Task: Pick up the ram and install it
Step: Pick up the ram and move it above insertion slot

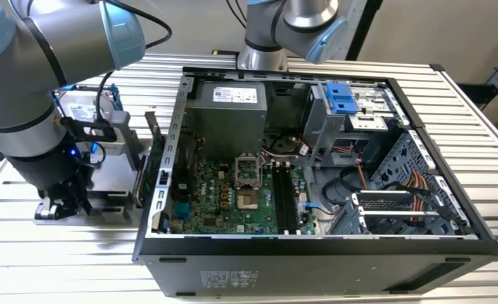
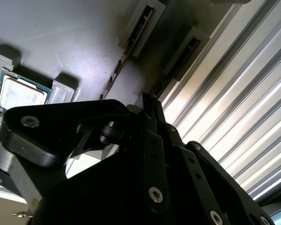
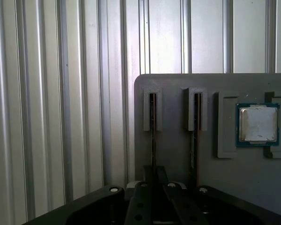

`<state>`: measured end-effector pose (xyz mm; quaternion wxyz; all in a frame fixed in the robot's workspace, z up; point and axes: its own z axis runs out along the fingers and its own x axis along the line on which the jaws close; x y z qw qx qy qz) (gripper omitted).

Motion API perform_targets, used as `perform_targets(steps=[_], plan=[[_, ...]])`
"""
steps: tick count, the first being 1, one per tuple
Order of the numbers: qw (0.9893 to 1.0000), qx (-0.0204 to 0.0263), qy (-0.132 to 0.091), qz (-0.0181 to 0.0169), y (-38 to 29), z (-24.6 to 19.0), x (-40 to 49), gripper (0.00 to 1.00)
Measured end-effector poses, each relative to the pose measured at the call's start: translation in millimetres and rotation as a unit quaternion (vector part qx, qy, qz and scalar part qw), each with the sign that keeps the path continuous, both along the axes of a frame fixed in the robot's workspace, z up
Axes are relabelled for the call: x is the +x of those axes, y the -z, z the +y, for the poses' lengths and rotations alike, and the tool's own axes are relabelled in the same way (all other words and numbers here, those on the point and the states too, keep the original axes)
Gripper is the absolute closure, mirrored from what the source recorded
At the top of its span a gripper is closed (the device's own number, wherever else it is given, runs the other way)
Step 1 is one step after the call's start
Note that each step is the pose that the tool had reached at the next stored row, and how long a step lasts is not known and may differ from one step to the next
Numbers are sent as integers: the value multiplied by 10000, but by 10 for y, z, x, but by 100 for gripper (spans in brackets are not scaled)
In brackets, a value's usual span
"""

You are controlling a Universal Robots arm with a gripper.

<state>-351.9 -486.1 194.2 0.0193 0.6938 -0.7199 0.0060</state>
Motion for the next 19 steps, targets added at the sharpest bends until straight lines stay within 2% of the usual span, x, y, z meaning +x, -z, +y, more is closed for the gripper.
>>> perform_targets(steps=[10, 19], plan=[[10000, 0, 2, 0, -40, 3, 0, 100], [10000, 0, 2, 0, -141, 3, 0, 100]])
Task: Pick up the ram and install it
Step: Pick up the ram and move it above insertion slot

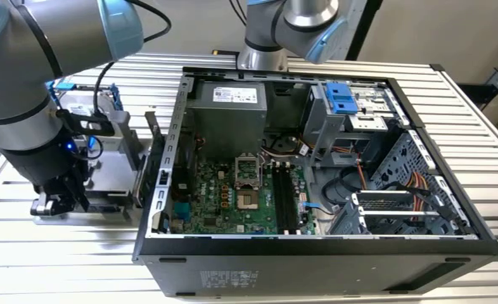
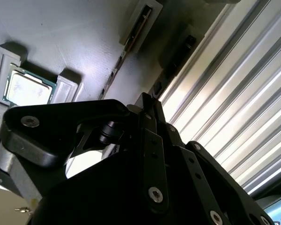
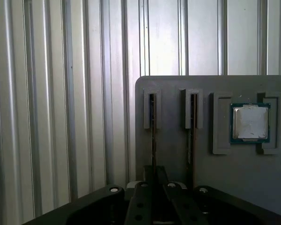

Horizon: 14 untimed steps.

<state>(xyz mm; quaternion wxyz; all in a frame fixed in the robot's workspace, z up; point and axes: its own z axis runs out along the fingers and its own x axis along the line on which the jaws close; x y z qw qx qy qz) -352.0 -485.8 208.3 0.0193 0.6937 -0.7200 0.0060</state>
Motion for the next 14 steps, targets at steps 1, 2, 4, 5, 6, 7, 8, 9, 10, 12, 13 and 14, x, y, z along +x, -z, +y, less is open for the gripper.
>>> perform_targets(steps=[1, 2, 4, 5, 6, 7, 8, 9, 10, 12, 13, 14], plan=[[10000, 0, 0, 0, -18, 0, 0, 100], [10000, 0, 0, -1, -34, 0, 0, 100], [10000, 0, 0, -4, -59, 0, 0, 100], [10000, 0, 0, -4, -70, 0, 0, 100], [10000, 0, 0, -4, -80, 0, 0, 100], [10000, 0, 0, -4, -89, 0, 0, 100], [10000, -1, 0, -4, -98, 0, 0, 100], [10000, -1, 0, -4, -107, 0, 0, 100], [10000, -1, 0, -5, -116, 0, 0, 100], [10000, -1, 0, -5, -131, 0, 0, 100], [10000, -1, 0, -5, -139, 0, 0, 100], [10000, -1, 0, -5, -148, 0, 0, 100]])
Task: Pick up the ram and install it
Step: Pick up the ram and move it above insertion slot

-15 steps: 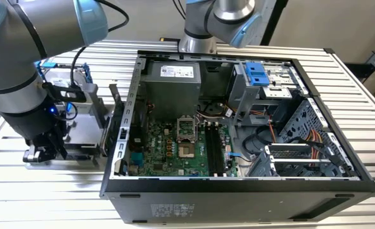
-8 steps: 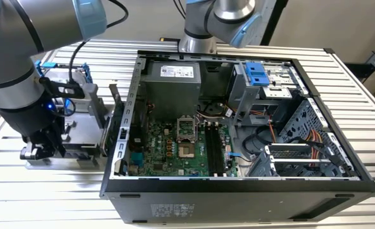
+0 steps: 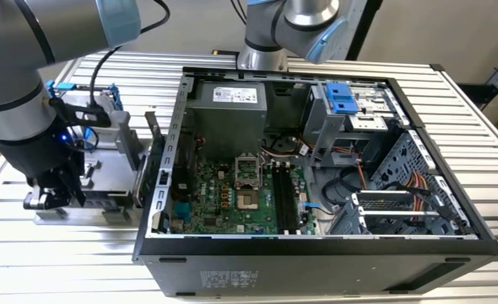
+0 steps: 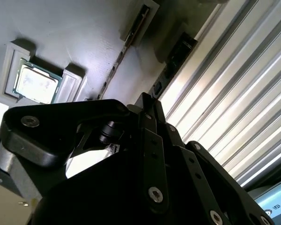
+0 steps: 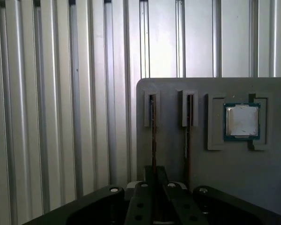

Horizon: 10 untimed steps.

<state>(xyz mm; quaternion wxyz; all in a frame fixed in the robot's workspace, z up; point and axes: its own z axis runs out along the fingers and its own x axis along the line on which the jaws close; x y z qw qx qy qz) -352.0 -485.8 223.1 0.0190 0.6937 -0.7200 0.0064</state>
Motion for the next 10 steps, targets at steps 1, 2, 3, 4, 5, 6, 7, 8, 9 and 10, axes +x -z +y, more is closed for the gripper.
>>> perform_targets(steps=[1, 2, 3, 4, 5, 6, 7, 8, 9, 10], plan=[[10000, 0, 0, 0, -10, 0, 0, 100], [10000, 0, 0, 0, -21, 0, 0, 100], [10000, 0, 0, 0, -29, 0, 0, 100], [10000, 0, 0, 0, -37, 0, 0, 100], [10000, 0, 0, 0, -45, 0, 0, 100], [10000, 0, 0, 0, -52, 0, 0, 100], [10000, 0, 0, 0, -62, 0, 0, 100], [10000, 0, 0, 0, -71, 0, 0, 100], [10000, 1, 1, -1, -81, 0, 0, 100], [10000, 0, 0, -1, -91, 0, 0, 100]])
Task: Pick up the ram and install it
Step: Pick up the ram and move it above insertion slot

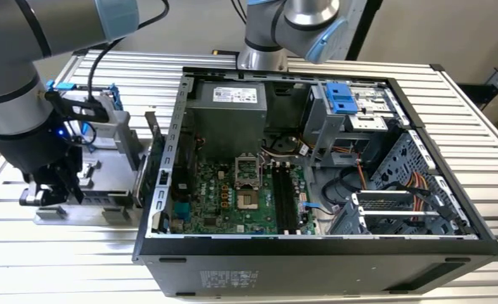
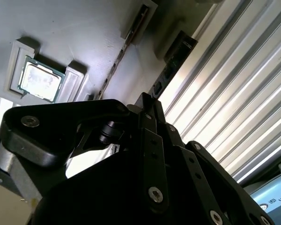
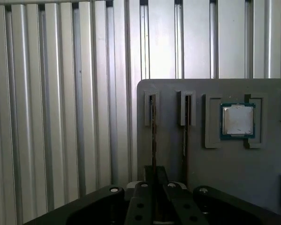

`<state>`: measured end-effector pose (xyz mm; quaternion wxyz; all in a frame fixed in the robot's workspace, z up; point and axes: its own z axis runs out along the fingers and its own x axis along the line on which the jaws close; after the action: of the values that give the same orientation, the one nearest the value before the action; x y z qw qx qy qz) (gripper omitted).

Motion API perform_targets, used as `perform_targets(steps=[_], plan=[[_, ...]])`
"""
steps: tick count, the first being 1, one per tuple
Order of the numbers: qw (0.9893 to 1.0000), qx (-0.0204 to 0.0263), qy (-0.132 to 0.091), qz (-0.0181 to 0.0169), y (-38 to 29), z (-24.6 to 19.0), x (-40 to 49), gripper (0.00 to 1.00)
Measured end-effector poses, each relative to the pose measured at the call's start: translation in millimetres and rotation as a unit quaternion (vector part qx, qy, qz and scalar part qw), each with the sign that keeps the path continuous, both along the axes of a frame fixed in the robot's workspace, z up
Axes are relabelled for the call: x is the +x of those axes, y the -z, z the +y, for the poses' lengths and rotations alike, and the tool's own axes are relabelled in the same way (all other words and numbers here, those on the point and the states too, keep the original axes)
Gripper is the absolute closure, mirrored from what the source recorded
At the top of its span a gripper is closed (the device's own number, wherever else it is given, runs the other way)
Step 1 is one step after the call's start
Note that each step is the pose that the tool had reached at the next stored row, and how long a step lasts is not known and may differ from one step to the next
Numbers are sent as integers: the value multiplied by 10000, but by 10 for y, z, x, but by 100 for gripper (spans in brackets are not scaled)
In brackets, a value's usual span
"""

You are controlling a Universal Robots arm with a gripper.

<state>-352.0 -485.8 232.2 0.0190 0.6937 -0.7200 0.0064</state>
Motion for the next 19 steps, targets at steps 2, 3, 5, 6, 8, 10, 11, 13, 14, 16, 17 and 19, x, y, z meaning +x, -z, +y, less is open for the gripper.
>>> perform_targets(steps=[2, 3, 5, 6, 8, 10, 11, 13, 14, 16, 17, 19], plan=[[10000, -1, 0, 0, -20, 0, 0, 100], [10000, 0, 0, 0, -28, 0, 0, 100], [10000, 0, 0, 0, -49, 0, 0, 100], [10000, 0, 0, 0, -59, 0, 0, 100], [10000, 0, 0, 0, -77, 0, 0, 100], [10000, 0, 0, 0, -94, 0, 0, 100], [10000, 0, 0, 0, -102, 0, 0, 100], [10000, 0, 0, -1, -115, 0, 0, 100], [10000, 1, 0, -1, -118, 0, 0, 100], [10000, 0, 0, 0, -129, 0, 0, 100], [10000, 0, 0, 0, -134, 0, 0, 100], [10000, 0, 0, 0, -149, 0, 0, 100]])
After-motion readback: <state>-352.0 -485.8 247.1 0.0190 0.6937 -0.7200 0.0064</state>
